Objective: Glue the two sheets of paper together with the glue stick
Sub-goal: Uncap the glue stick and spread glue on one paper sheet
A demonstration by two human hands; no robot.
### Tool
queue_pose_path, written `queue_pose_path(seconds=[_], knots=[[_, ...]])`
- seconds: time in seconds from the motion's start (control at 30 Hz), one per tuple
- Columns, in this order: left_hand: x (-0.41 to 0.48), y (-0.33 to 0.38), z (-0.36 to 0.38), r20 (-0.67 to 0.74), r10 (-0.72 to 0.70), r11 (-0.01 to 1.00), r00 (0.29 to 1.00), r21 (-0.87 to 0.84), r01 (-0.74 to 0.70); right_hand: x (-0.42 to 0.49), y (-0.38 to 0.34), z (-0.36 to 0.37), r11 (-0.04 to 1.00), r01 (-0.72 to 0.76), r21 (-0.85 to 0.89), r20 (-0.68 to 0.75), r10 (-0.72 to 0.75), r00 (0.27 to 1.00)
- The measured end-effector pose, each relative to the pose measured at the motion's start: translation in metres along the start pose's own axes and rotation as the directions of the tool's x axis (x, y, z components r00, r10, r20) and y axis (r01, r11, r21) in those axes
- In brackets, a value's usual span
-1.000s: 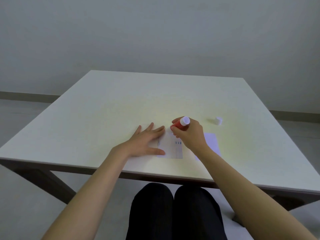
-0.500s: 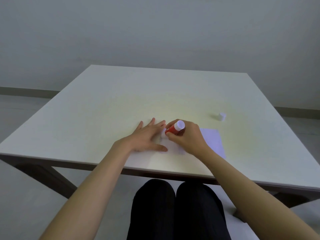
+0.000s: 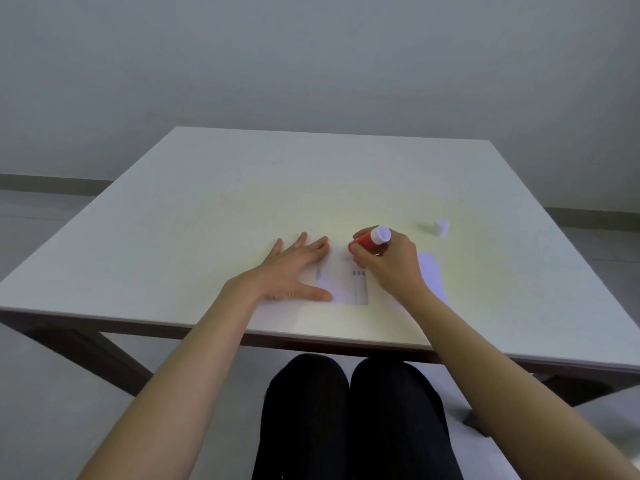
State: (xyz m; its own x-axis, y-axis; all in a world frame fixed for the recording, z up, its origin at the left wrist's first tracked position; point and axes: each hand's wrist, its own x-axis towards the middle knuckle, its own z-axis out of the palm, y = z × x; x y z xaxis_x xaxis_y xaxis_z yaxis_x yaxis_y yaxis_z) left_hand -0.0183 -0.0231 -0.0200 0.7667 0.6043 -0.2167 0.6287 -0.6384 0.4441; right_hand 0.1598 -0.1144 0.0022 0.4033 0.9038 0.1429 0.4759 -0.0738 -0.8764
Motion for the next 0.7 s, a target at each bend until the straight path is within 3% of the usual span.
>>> queue_pose_path(seconds=[0.2, 0.37, 0.43, 0.57, 0.7], knots=[[0.0, -0.001, 0.003, -0.021, -0.005, 0.998, 1.0, -0.056, 0.003, -0.028, 0.001, 0.008, 0.997, 0.071, 0.02, 0.213, -0.074, 0.974], [-0.001, -0.001, 0.0, 0.009, -0.004, 1.0, 1.0, -0.005, 0.004, -0.005, 0.002, -0.006, 0.999, -0.042, 0.025, -0.012, 0.042, 0.999], [-0.001, 0.0, 0.0, 0.008, -0.007, 1.0, 1.0, -0.01, 0.007, -0.012, 0.004, -0.006, 1.0, -0.01, 0.006, 0.011, 0.01, 1.0], [-0.001, 0.0, 0.001, -0.007, -0.01, 1.0, 1.0, -0.026, 0.009, -0.038, 0.009, -0.005, 0.998, 0.056, 0.008, 0.193, -0.057, 0.98], [-0.001, 0.0, 0.0, 0.009, -0.01, 1.0, 1.0, -0.025, 0.011, -0.023, 0.011, -0.021, 0.999, -0.04, 0.01, 0.039, 0.04, 0.998]])
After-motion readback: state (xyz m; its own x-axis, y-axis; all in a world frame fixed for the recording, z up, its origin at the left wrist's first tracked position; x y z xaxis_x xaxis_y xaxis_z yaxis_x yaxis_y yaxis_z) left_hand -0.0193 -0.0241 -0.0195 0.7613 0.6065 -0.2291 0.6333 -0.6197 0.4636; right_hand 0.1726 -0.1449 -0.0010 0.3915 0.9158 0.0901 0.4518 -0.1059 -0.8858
